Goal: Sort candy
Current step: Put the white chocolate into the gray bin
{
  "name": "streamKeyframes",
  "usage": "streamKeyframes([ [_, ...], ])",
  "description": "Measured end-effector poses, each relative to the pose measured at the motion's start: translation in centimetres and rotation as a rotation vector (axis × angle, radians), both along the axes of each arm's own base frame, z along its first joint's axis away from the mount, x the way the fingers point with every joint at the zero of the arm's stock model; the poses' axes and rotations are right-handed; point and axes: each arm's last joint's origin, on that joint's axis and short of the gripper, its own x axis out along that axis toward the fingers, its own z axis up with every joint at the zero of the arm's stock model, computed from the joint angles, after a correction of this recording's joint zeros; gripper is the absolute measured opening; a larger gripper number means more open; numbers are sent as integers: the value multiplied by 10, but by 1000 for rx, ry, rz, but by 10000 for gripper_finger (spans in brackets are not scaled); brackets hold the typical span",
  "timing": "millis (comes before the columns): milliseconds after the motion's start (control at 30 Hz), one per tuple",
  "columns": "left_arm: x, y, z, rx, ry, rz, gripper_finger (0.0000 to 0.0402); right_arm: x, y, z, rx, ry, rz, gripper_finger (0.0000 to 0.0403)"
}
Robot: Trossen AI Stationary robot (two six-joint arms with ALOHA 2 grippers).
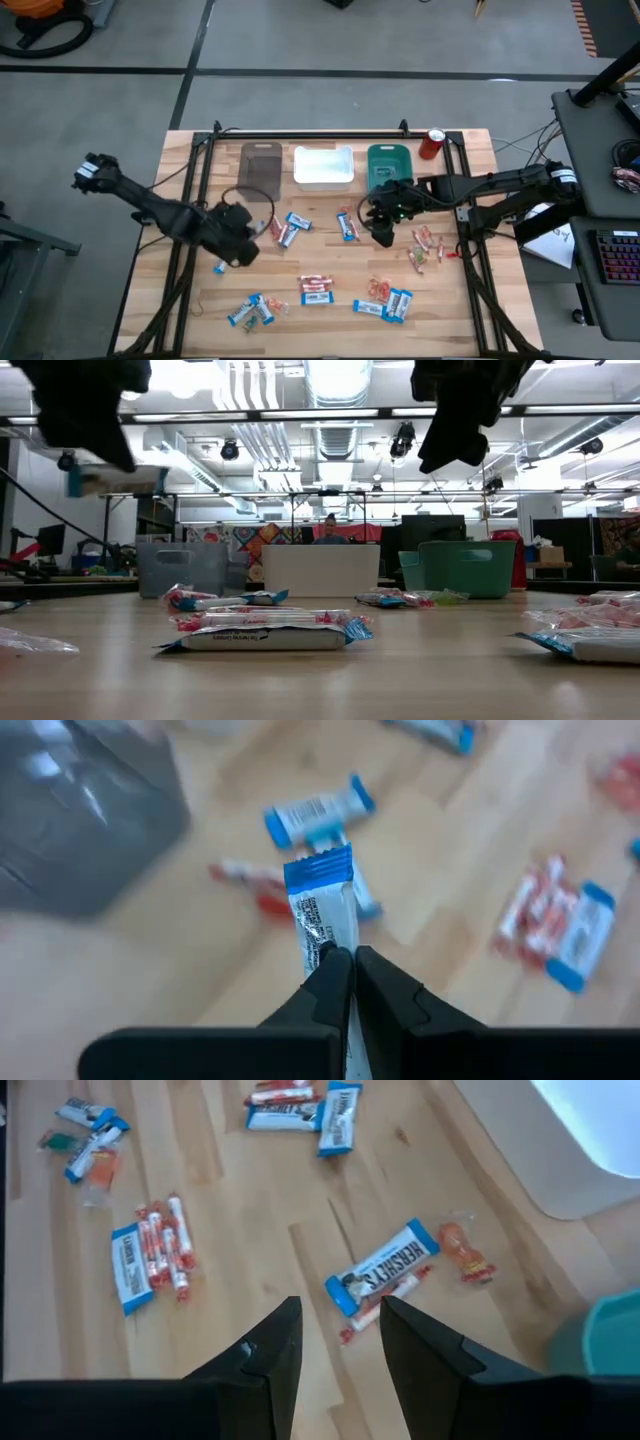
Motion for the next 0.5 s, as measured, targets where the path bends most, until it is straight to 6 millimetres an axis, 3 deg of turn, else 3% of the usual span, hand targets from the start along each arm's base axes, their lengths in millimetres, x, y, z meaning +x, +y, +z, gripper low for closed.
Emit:
streamKeyframes([
  [167,1,38,11,134,1,44,1,0,4,0,-8,-4,6,124],
  [500,1,147,14,268,129,205,0,3,5,3,-23,-53,-10,110],
])
